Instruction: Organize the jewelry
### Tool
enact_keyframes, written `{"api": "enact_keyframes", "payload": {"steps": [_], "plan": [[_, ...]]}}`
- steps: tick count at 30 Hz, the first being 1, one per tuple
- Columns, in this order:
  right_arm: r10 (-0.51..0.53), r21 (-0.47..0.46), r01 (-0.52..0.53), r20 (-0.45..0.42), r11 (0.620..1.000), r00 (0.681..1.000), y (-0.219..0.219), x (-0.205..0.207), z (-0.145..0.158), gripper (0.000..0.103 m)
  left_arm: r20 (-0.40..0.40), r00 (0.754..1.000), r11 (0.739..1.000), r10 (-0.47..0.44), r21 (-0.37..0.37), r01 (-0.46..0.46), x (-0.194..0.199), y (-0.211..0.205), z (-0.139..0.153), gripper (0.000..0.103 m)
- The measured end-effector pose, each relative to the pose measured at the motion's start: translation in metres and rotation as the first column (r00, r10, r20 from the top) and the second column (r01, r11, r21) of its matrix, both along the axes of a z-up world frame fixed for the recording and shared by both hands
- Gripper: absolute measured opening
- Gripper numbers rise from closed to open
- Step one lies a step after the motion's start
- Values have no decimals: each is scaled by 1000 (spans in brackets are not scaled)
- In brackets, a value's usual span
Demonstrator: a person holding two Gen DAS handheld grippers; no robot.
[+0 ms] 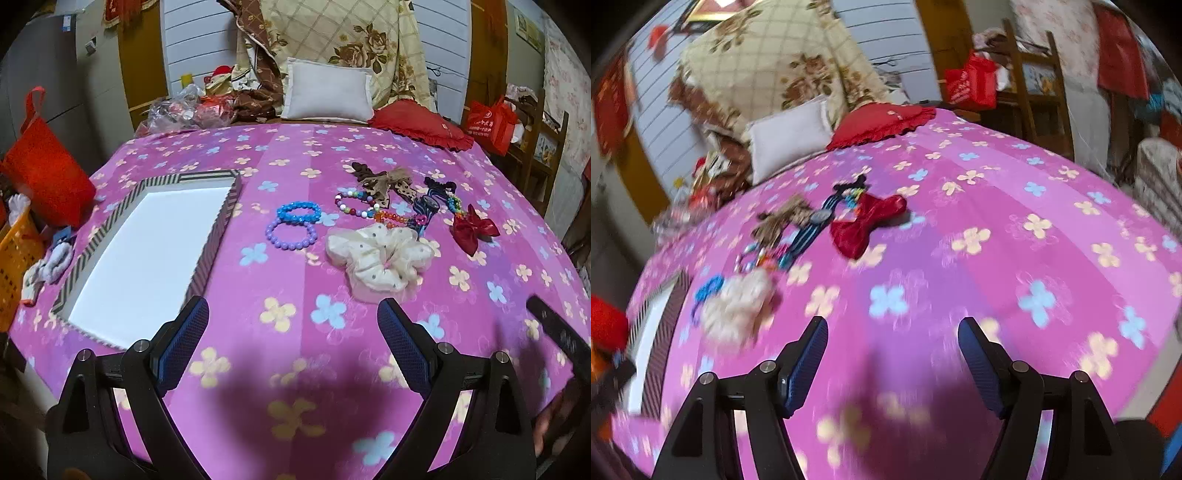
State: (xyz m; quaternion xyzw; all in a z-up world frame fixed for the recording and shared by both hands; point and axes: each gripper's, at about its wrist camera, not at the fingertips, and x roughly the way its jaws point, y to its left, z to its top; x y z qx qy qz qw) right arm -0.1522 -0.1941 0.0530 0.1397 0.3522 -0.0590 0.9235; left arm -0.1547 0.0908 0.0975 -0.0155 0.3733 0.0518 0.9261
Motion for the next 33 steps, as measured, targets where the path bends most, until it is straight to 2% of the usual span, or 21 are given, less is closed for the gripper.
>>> {"api": "enact_keyframes", "payload": {"steps": [8,12,20,27,30,33], "plan": [[68,-170,-56,64,984,996,42,-56,39,72,9,1000,999,-19,-43,19,-37,4,15,93],[87,-234,-58,116,970,989,58,-73,54,72,44,998,998,-50,-30,52,-63,-3,22,93],[84,-266,-45,137,963,987,62,-78,64,72,136,989,998,-60,11,59,-86,-3,41,93],[78,-275,-28,174,961,982,66,-84,64,72,124,990,997,-68,-19,71,-86,5,38,93],[68,-285,-2,223,958,972,67,-89,68,72,115,990,996,-79,-42,84,-84,6,36,93],[60,-308,11,220,951,974,67,-88,68,72,132,989,996,-61,-62,70,-85,9,34,93]]}}
